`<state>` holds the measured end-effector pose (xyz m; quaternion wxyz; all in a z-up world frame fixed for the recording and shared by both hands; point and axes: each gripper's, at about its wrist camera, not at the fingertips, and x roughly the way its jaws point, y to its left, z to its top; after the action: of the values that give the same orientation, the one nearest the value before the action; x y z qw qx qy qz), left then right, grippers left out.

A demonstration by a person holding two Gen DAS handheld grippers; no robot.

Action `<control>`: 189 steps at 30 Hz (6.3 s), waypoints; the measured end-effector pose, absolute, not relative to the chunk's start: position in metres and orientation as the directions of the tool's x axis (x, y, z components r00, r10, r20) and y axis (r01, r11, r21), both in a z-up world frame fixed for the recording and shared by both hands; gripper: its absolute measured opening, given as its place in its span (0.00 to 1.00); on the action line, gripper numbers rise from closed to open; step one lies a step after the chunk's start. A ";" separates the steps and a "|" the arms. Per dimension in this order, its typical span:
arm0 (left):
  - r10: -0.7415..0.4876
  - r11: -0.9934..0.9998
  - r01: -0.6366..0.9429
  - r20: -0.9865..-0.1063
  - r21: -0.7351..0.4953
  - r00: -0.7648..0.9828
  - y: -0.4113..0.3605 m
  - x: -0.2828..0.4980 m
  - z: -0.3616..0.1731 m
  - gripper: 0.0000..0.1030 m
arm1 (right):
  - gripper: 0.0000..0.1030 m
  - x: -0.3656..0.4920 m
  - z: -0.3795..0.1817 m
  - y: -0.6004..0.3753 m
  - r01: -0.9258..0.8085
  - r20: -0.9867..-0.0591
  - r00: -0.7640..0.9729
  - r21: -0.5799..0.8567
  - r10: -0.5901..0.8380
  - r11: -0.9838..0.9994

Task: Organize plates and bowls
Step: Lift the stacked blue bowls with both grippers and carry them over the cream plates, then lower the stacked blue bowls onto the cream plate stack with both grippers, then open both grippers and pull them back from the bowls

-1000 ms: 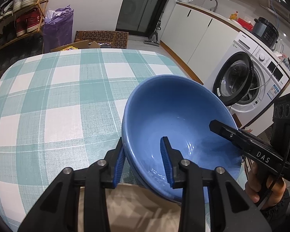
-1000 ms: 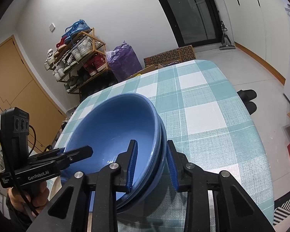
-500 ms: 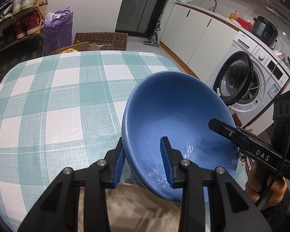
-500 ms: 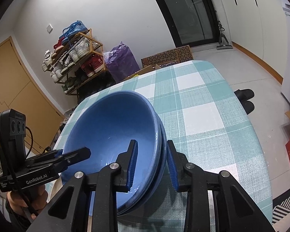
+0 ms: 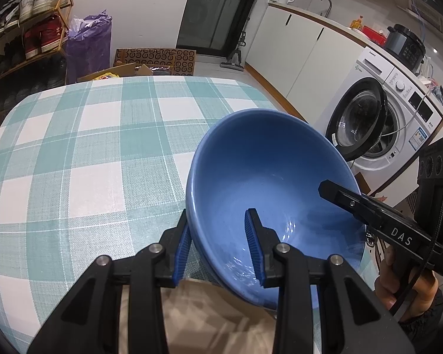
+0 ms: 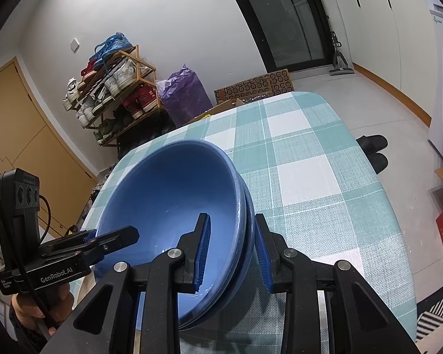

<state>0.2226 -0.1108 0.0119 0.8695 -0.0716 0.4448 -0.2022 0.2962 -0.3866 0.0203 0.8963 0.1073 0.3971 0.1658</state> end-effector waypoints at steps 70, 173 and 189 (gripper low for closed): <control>-0.339 0.940 0.205 -0.669 -0.273 0.662 -0.036 0.117 0.067 0.33 | 0.30 0.195 0.086 -0.313 -0.361 -0.621 0.642 0.272 0.450 0.892; -0.221 0.972 0.109 -0.663 -0.207 0.715 0.027 0.081 0.030 0.74 | 0.72 0.188 0.033 -0.265 -0.491 -0.659 0.584 0.177 0.473 0.853; -0.192 0.981 0.131 -0.609 -0.144 0.769 0.020 0.050 0.040 1.00 | 0.98 0.165 0.038 -0.290 -0.486 -0.611 0.631 0.169 0.478 0.858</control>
<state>0.0500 0.0204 0.0404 0.9394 -0.0465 0.3285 -0.0858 0.1654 -0.2896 0.0385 0.9031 -0.0060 0.3365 0.2668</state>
